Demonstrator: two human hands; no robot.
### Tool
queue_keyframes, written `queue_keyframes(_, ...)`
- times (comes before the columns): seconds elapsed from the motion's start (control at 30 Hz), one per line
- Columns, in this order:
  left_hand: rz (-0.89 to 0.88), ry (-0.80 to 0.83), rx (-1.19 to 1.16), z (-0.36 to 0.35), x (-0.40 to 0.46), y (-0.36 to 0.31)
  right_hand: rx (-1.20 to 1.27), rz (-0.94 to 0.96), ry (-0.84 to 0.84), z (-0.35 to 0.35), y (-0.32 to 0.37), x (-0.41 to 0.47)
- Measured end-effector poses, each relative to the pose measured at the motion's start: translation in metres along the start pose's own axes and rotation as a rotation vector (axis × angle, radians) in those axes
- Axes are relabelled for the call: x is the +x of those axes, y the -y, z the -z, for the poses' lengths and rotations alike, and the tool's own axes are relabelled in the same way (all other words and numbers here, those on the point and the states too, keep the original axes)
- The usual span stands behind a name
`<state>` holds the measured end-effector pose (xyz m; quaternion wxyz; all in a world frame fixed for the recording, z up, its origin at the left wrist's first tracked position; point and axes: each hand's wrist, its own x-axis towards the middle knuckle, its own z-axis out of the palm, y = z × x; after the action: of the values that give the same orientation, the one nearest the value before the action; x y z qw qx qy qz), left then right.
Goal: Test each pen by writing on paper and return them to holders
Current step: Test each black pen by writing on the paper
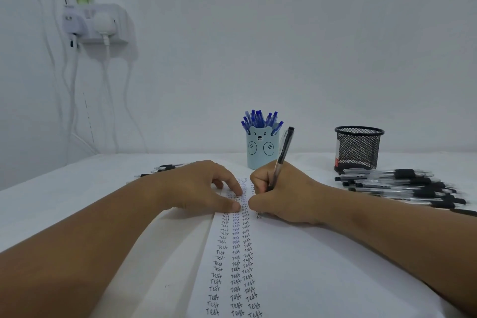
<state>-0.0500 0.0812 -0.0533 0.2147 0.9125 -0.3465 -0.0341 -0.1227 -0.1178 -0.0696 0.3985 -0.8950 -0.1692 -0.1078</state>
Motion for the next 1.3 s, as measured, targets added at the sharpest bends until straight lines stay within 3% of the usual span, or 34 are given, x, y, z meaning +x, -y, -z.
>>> queue_keyframes(0.3,0.004,0.01,0.009,0.001,-0.001,-0.001,0.079,-0.027,-0.016,0.001,-0.002,0.001)
queue_keyframes(0.77,0.006,0.015,0.018,0.001,-0.002,-0.002,-0.024,0.018,-0.02,-0.001,-0.003,0.001)
queue_keyframes(0.93,-0.001,0.016,0.006,0.001,-0.002,-0.002,0.318,-0.011,-0.269,-0.003,-0.001,0.0)
queue_keyframes(1.03,-0.006,0.025,0.01,0.001,0.0,0.0,0.31,0.052,-0.422,0.006,-0.003,0.005)
queue_keyframes(1.17,0.003,0.018,0.0,0.001,0.0,0.002,0.466,0.09,-0.401,0.013,-0.009,0.009)
queue_keyframes(1.23,0.008,0.016,-0.006,0.001,0.0,0.002,0.377,0.08,-0.368,0.014,-0.015,0.009)
queue_keyframes(1.3,0.007,0.016,-0.006,0.0,-0.001,0.001,0.129,0.092,-0.401,0.015,-0.019,0.008)
